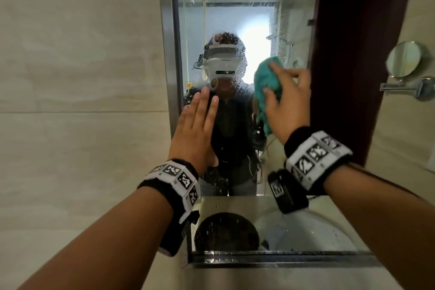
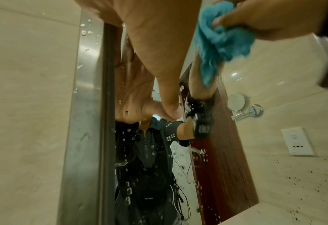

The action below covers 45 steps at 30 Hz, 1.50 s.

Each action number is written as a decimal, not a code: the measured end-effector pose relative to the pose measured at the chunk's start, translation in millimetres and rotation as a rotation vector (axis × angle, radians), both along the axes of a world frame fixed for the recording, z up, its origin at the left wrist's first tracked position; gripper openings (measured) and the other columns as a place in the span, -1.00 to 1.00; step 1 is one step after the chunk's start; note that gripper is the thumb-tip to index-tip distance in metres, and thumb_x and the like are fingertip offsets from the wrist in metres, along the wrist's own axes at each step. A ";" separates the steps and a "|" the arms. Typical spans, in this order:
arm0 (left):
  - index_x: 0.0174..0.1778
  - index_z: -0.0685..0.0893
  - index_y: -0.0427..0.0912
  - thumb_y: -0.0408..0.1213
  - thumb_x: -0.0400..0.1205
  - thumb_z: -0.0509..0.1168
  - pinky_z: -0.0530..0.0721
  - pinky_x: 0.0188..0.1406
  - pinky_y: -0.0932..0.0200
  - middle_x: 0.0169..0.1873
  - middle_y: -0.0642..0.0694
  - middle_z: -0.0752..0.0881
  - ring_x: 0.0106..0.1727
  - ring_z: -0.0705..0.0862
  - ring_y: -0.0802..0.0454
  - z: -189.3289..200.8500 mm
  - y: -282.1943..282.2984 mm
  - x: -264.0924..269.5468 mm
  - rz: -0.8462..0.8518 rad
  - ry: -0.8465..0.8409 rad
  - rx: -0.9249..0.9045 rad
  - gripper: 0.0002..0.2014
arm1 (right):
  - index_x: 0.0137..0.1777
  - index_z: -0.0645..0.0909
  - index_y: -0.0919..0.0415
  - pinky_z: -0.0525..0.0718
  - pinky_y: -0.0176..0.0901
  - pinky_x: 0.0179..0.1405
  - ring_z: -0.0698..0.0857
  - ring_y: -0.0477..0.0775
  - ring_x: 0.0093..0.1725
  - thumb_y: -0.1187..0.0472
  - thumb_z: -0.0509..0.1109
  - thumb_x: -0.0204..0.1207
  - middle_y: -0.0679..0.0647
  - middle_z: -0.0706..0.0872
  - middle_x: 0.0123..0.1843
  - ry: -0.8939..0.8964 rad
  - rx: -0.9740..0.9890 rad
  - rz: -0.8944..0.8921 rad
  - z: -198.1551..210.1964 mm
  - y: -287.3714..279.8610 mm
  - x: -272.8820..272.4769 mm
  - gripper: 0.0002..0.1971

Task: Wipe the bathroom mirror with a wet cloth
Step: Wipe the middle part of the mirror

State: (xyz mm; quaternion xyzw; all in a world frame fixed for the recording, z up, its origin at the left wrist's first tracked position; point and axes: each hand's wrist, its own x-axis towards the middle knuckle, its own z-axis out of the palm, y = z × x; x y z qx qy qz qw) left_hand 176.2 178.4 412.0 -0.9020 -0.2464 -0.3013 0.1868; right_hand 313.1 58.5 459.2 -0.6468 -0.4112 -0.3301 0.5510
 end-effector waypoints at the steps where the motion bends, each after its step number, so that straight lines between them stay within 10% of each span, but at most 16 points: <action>1: 0.57 -0.49 -0.17 0.12 0.33 0.52 -0.32 0.62 -0.02 0.53 -0.16 -0.54 0.60 -0.43 -0.11 0.5 -0.5 0.2 0.008 0.003 0.006 0.34 | 0.45 0.46 -0.01 0.40 -0.14 0.43 0.36 0.08 0.30 0.35 0.30 0.54 0.06 0.30 0.28 0.032 0.042 -0.014 8.6 1.5 -2.0 -0.50; 9: 0.54 -0.52 -0.18 0.07 0.39 0.48 -0.31 0.62 -0.02 0.50 -0.17 -0.57 0.60 -0.44 -0.10 3.0 -5.3 -1.8 0.027 0.008 -0.009 0.28 | 0.44 0.45 -0.14 0.46 0.18 0.40 0.27 0.24 0.41 0.30 0.36 0.51 0.05 0.29 0.46 -0.226 -0.715 0.009 -94.4 -5.2 -25.8 -0.46; 17: 0.66 -0.11 -0.05 0.10 0.39 0.49 -0.01 0.64 -0.14 0.64 -0.10 -0.27 0.66 -0.17 -0.10 22.1 -28.6 -21.9 -0.127 0.049 -0.232 0.10 | 0.16 0.53 -0.10 0.48 -0.45 0.19 0.50 -0.04 0.23 0.36 0.47 0.40 -0.05 0.51 0.25 0.059 -0.427 0.265 -74.6 -28.1 -26.6 -0.58; 25: 0.64 0.12 -0.01 -0.21 0.51 0.46 0.30 0.45 0.25 0.55 -0.02 0.34 0.53 0.33 0.06 24.0 -60.8 -40.5 -0.564 -0.011 -0.671 -0.15 | -0.14 0.42 -0.04 0.72 0.15 0.01 0.68 0.16 0.10 0.48 0.32 0.49 0.15 0.63 0.04 0.252 -0.358 0.574 -48.6 -64.4 -37.3 -0.66; 30: 0.39 0.41 0.04 -0.16 0.43 0.53 0.68 0.18 0.04 0.15 0.00 0.65 0.17 0.64 0.07 21.9 -68.2 -38.7 -0.598 -0.057 -0.901 -0.36 | 0.00 0.40 0.09 0.71 -0.08 0.02 0.70 0.12 0.14 0.65 0.31 0.42 0.21 0.62 0.13 0.402 -0.234 0.793 -44.0 -75.0 -41.8 -0.58; 38: 0.15 0.57 -0.13 -0.11 0.50 0.45 0.71 0.04 -0.01 -0.01 -0.07 0.70 -0.02 0.69 0.02 17.8 -71.0 -49.1 -0.477 -0.074 -0.822 -0.64 | -0.10 0.61 0.07 0.57 -0.42 -0.16 0.63 -0.18 -0.19 0.64 0.37 0.33 -0.06 0.66 -0.21 0.144 -0.288 0.510 -37.9 -92.9 -40.1 -0.59; 45: 0.15 0.55 -0.07 -0.37 0.65 0.23 0.71 -0.01 0.04 0.02 -0.14 0.68 -0.01 0.68 -0.05 17.0 -69.1 -58.2 -0.505 -0.090 -0.757 -0.81 | -0.19 0.76 0.13 0.52 -0.21 0.18 0.61 -0.17 0.10 0.15 0.35 0.56 -0.07 0.66 0.07 0.259 -0.549 0.607 -39.8 -101.4 -51.2 -0.81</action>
